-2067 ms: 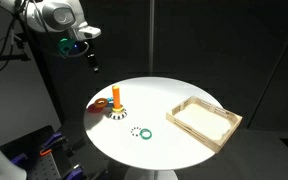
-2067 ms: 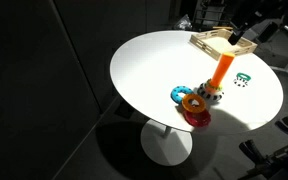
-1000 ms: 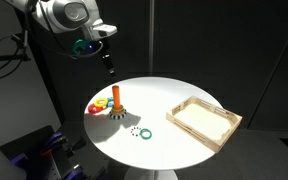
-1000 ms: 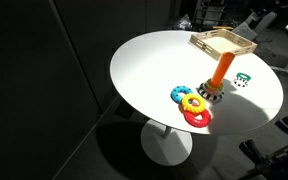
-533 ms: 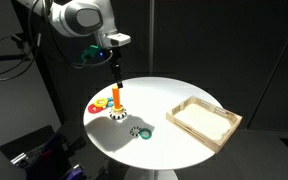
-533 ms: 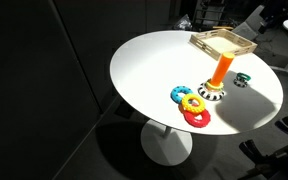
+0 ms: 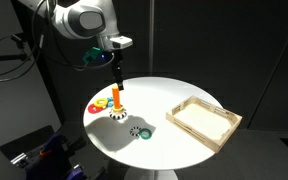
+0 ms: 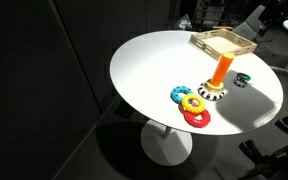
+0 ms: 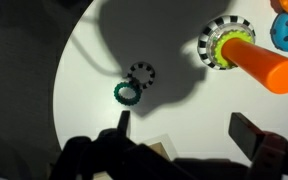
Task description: Put the small, black and white ring around the block
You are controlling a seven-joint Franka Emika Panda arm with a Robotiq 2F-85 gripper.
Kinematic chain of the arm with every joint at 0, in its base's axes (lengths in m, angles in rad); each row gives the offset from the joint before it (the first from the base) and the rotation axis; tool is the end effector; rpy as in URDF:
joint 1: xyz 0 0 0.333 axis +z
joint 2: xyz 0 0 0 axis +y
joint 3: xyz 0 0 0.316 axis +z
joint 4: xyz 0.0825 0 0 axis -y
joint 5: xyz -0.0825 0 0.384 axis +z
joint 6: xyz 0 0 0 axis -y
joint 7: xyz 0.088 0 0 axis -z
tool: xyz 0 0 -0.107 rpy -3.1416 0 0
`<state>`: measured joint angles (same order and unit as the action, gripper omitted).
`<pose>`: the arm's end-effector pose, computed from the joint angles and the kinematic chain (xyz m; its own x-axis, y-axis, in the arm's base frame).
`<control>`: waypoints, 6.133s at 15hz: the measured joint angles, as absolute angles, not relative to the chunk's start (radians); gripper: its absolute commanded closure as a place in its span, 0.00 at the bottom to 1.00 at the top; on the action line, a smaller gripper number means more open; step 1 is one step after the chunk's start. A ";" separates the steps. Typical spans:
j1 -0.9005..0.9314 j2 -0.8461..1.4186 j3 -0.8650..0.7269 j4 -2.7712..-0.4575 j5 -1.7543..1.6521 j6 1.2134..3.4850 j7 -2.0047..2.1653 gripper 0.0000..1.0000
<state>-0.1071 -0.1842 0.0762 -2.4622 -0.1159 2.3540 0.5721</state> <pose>0.4644 -0.0160 0.3718 0.8610 -0.4956 0.1145 -0.5030 -0.8630 0.0473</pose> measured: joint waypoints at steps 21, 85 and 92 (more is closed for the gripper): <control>-0.103 0.186 -0.074 -2.403 -0.113 2.540 0.683 0.00; 0.133 0.064 -0.141 -2.338 0.021 2.519 0.670 0.58; 0.118 -0.003 -0.028 -2.338 0.021 2.420 0.670 0.58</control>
